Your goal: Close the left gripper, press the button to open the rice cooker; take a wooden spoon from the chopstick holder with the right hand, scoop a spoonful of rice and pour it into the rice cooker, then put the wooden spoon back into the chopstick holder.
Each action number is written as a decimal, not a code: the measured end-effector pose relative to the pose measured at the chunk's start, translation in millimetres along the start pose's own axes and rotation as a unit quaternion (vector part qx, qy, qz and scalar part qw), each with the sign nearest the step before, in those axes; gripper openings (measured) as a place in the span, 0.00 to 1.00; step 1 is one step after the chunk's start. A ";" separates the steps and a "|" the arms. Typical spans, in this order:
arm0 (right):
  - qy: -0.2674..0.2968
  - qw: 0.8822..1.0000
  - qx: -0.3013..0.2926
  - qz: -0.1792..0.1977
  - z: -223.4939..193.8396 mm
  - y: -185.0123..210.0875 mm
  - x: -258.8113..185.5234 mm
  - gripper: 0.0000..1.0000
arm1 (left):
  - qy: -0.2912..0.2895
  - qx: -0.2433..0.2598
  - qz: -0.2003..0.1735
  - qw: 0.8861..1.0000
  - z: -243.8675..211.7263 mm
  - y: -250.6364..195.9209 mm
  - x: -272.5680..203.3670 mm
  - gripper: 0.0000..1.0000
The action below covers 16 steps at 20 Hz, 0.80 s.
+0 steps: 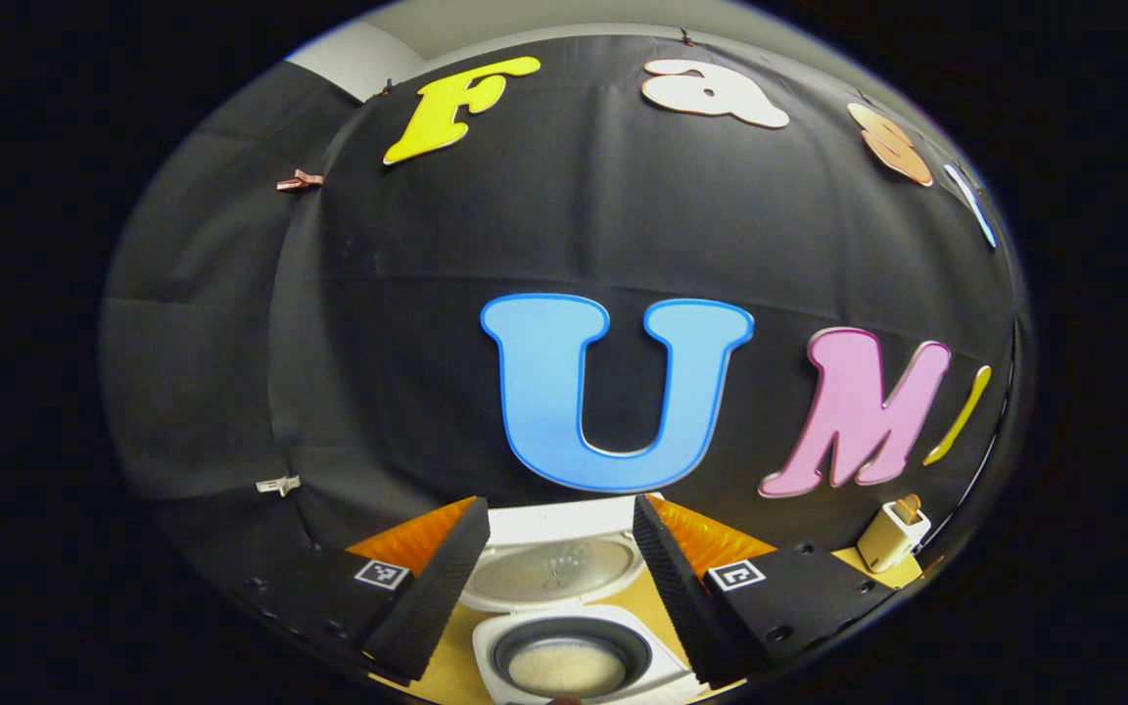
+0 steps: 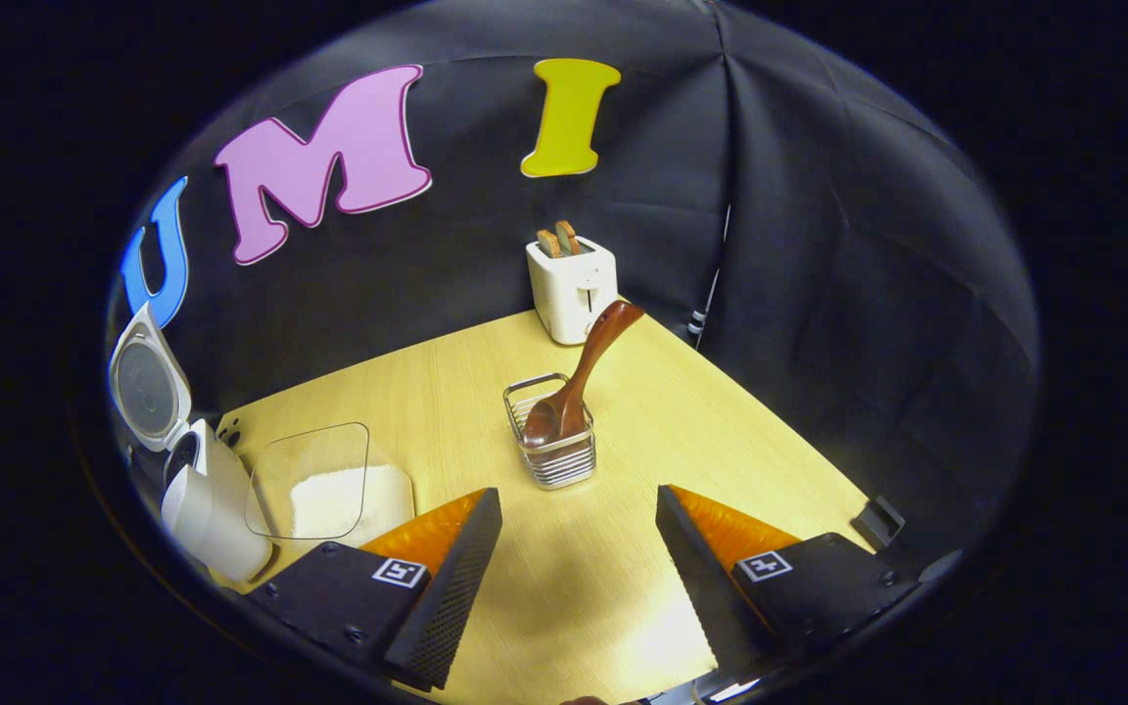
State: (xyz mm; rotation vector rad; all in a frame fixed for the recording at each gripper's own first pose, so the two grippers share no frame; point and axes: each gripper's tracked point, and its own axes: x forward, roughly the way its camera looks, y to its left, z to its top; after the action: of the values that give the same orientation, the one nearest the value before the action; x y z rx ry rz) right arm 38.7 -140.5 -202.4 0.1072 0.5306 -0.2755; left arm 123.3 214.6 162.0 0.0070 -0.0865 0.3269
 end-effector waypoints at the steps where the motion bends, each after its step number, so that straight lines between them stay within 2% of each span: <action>1: -0.002 1.000 0.001 -0.002 0.8 3.7 -7.3 0.99 | 0.005 0.000 -0.002 1.000 1.7 2.8 14.9 0.95; 4: -0.022 1.000 0.005 -0.014 14.6 7.5 -27.4 0.99 | -0.002 -0.004 -0.019 1.000 8.6 8.9 58.4 0.95; 7: -0.037 0.999 0.018 -0.033 25.8 2.8 -46.2 0.99 | 0.012 0.012 -0.025 1.000 -1.5 18.8 96.9 0.95; 10: -0.047 0.997 0.041 -0.043 28.9 0.7 -60.9 0.99 | 0.043 0.024 -0.038 0.998 -22.6 22.9 130.6 0.95; 12: -0.051 0.997 0.038 -0.053 28.8 -5.4 -68.4 0.98 | 0.077 0.011 -0.048 0.996 -41.4 25.2 145.5 0.95; 13: -0.054 0.996 0.037 -0.057 29.4 -7.9 -72.4 0.98 | 0.095 0.000 -0.056 0.994 -50.2 20.8 147.7 0.95; 16: -0.062 0.995 0.050 -0.060 32.3 -8.9 -78.3 0.99 | 0.134 -0.003 -0.051 0.990 -70.5 22.8 147.4 0.95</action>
State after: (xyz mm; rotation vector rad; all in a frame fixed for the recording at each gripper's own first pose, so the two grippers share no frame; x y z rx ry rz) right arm -12.9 -136.5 -134.8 0.1548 0.3999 -0.4237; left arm 260.9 284.9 104.3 -0.0395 0.1795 0.2229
